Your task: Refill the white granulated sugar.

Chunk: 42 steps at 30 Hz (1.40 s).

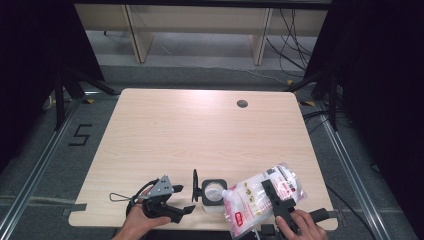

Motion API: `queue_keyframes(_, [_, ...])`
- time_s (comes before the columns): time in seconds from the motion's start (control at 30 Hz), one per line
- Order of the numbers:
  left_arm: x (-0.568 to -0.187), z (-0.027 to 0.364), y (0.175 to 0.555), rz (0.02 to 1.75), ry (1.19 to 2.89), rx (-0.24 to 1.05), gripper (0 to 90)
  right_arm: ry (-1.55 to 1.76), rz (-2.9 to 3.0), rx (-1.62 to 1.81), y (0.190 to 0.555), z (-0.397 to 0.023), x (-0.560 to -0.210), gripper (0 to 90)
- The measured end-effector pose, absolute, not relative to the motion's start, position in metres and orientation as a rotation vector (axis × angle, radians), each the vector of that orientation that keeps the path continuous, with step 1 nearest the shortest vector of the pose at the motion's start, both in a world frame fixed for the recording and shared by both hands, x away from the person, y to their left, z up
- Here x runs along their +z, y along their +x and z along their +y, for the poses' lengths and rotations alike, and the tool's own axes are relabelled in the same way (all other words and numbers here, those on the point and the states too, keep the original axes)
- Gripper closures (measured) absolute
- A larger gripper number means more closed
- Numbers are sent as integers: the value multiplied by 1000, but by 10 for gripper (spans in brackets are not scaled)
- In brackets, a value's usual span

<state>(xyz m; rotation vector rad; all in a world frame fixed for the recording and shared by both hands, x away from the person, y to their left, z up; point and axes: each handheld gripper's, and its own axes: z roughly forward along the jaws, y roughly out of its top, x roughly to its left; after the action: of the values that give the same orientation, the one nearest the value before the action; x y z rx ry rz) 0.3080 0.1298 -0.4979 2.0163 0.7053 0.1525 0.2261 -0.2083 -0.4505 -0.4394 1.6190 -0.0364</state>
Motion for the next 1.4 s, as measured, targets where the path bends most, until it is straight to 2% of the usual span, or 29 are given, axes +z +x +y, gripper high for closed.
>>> queue_keyframes(1.4, [-497, 132, 310, 686, 2022, 149, 194, -400, 1646, 9, 228, -211, -453, 494])
